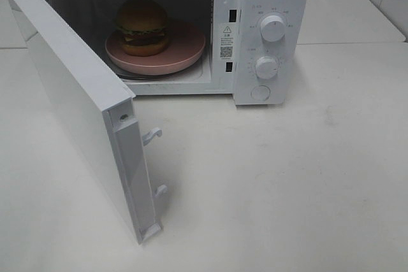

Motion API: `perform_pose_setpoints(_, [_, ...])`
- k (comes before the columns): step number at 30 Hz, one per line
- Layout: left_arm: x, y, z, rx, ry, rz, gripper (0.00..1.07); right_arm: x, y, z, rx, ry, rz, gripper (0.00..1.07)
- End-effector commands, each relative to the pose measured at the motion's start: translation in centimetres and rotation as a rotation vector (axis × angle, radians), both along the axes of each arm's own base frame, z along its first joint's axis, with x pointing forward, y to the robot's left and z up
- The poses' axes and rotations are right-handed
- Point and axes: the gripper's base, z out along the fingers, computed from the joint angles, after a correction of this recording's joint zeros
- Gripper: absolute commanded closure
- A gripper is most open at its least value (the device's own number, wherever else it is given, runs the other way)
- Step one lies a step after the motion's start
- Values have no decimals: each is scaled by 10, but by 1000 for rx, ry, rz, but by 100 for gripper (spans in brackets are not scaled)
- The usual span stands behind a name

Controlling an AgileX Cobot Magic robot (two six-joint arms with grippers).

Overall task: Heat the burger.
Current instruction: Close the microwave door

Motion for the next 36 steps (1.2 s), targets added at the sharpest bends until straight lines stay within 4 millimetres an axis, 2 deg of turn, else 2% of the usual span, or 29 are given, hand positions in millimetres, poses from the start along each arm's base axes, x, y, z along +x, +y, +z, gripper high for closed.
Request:
perform_pose_setpoints(1, [-2,0,1,-9,-25,-2,9,-4,0,0,-5,-50,-20,31])
perform_pose_setpoints(36, [0,0,1,-11,-15,-42,9,-4,0,0,-3,-50,-18,31])
